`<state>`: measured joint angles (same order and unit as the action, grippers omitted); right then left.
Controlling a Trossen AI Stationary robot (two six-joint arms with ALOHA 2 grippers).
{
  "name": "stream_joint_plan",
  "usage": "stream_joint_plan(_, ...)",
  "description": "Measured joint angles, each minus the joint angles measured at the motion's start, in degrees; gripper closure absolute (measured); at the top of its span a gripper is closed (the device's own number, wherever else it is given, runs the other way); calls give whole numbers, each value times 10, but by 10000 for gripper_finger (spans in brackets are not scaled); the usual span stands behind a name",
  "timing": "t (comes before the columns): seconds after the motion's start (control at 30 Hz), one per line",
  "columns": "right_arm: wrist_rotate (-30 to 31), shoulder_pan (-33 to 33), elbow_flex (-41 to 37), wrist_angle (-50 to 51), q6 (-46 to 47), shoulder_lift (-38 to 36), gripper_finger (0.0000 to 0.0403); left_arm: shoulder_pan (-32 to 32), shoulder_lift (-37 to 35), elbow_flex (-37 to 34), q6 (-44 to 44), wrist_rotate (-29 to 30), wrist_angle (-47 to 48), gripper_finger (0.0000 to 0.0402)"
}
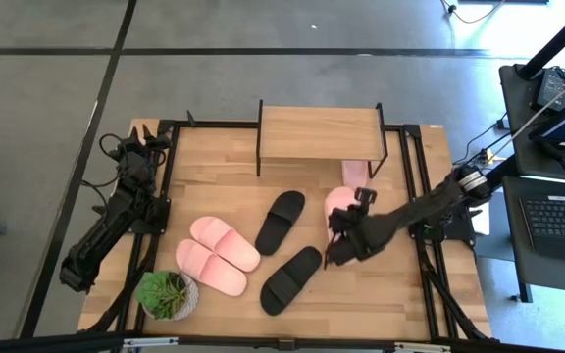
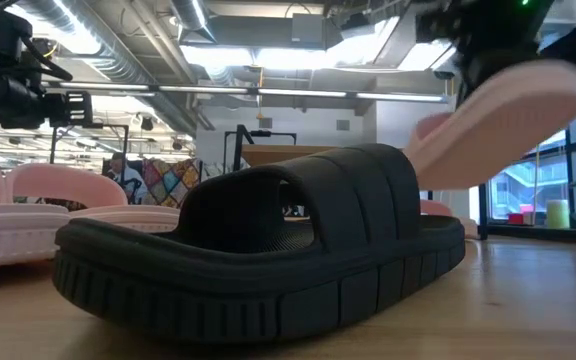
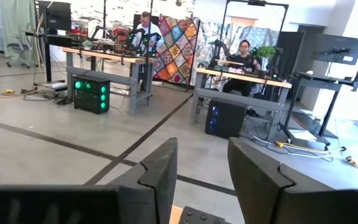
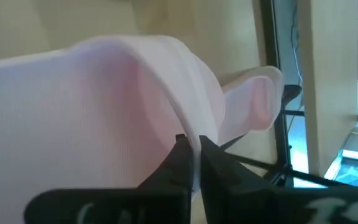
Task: Pick and place slides into the shelf
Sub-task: Put the pink slipper under the shelf
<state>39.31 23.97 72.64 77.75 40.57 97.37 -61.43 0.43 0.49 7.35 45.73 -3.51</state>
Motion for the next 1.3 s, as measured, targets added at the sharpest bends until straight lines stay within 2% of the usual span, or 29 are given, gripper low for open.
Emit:
stream_joint_plan(0.33, 16, -118, -110, -231, -180, -15, 390, 0, 0, 0, 0, 0, 0, 267)
stream_joint_plan(0.7, 39, -201, -172, -355, -289, -15, 390, 0, 0, 0, 0, 0, 0, 267)
stream_joint_plan(0.93, 40, -232, -207, -417, -297, -15, 390, 0, 0, 0, 0, 0, 0, 267)
stream_joint_plan(1.07, 41, -247, -219, -448, -333, -15, 390, 0, 0, 0, 0, 0, 0, 267)
stream_joint_plan(1.23, 41, -260, -223, -458, -353, -15, 389, 0, 0, 0, 0, 0, 0, 267)
stream_joint_plan(1.3, 39, -264, -223, -459, -352, -15, 377, 0, 0, 0, 0, 0, 0, 267)
